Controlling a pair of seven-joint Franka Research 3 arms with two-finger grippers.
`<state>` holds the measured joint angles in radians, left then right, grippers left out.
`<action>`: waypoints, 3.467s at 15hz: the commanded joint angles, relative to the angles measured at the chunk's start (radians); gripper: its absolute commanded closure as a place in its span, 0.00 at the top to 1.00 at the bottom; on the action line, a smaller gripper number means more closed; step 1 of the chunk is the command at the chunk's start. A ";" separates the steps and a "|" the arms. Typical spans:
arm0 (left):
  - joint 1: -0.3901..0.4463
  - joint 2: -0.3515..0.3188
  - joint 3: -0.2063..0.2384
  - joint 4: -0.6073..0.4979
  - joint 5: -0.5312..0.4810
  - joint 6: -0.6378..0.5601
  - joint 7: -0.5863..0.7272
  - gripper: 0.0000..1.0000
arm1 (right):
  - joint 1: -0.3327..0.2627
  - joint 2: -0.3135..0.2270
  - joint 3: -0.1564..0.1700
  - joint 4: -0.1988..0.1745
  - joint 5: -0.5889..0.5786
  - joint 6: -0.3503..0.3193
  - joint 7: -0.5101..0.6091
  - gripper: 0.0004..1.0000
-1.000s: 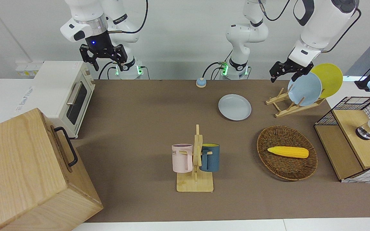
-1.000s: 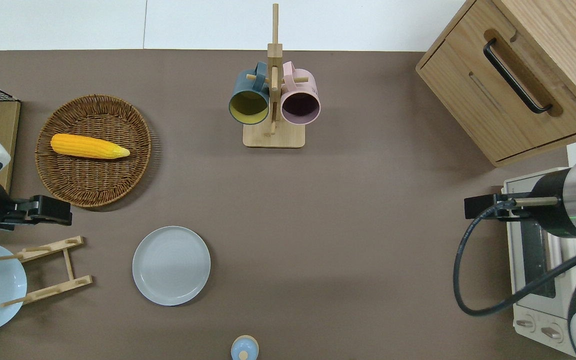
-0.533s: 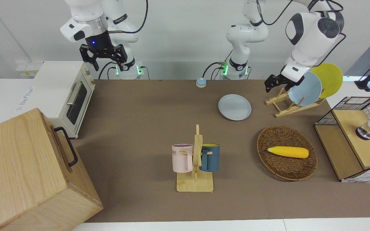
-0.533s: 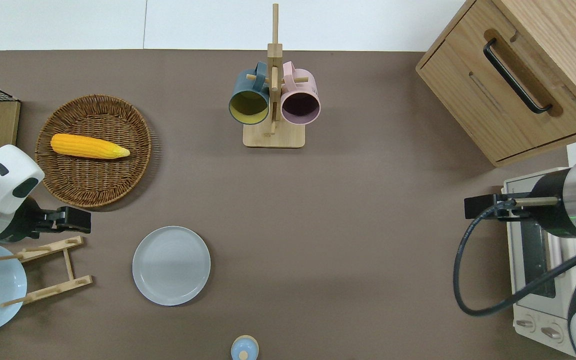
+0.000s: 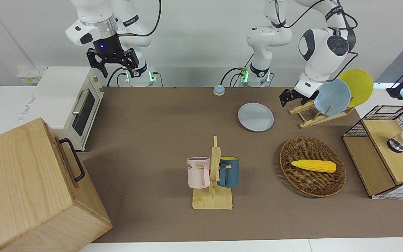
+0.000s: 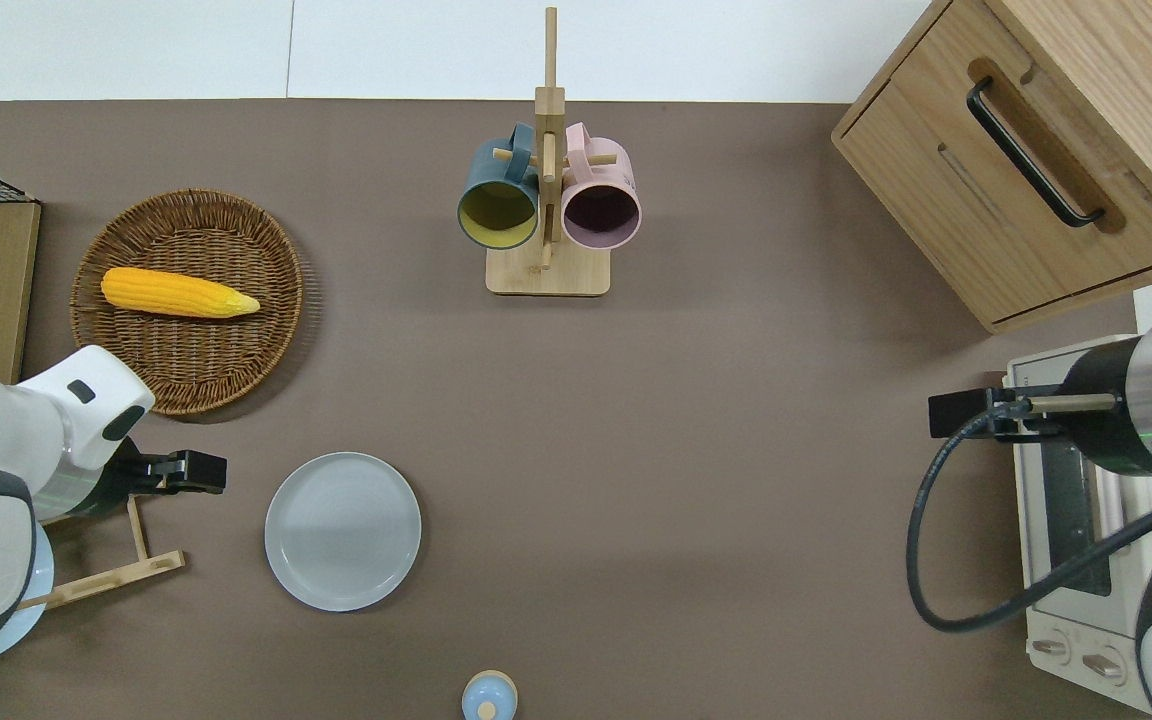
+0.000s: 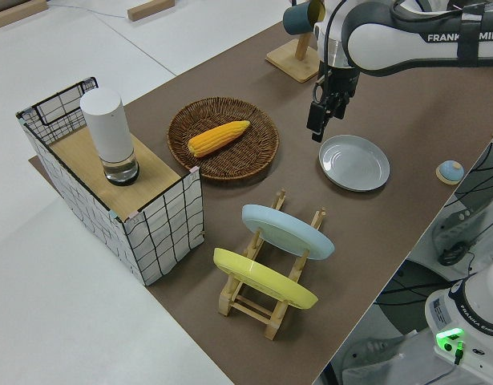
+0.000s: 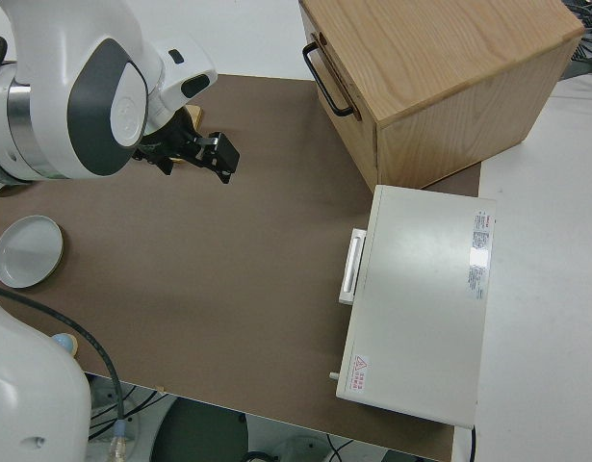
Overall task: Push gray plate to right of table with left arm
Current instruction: 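Move the left gripper down toward the gray plate's rim nearest the robot, then lower the left gripper against the gray plate's edge, then push the gray plate with the left gripper across the table, away from the corn tray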
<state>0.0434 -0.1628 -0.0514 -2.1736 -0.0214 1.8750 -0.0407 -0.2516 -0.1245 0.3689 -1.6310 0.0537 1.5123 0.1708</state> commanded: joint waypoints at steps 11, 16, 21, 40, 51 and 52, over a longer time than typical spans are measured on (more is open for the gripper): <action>0.024 -0.044 -0.048 -0.357 -0.094 0.329 0.015 0.99 | -0.025 -0.027 0.015 -0.027 0.021 0.000 0.010 1.00; 0.033 -0.031 -0.048 -0.385 -0.107 0.348 0.128 0.98 | -0.025 -0.027 0.015 -0.027 0.021 0.000 0.010 1.00; 0.033 -0.012 -0.050 -0.400 -0.107 0.388 0.133 0.95 | -0.025 -0.027 0.015 -0.027 0.021 0.000 0.010 1.00; 0.027 0.028 -0.050 -0.416 -0.189 0.432 0.028 0.03 | -0.025 -0.027 0.015 -0.027 0.021 -0.001 0.010 1.00; 0.018 0.035 -0.171 -0.417 -0.242 0.469 -0.099 0.00 | -0.025 -0.027 0.015 -0.027 0.021 0.000 0.010 1.00; 0.000 0.037 -0.186 -0.417 -0.245 0.480 -0.132 0.00 | -0.025 -0.027 0.015 -0.027 0.021 -0.001 0.010 1.00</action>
<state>0.0589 -0.1361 -0.1714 -2.5684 -0.2449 2.2976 -0.0763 -0.2515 -0.1245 0.3689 -1.6310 0.0537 1.5123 0.1708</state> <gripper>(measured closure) 0.974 0.004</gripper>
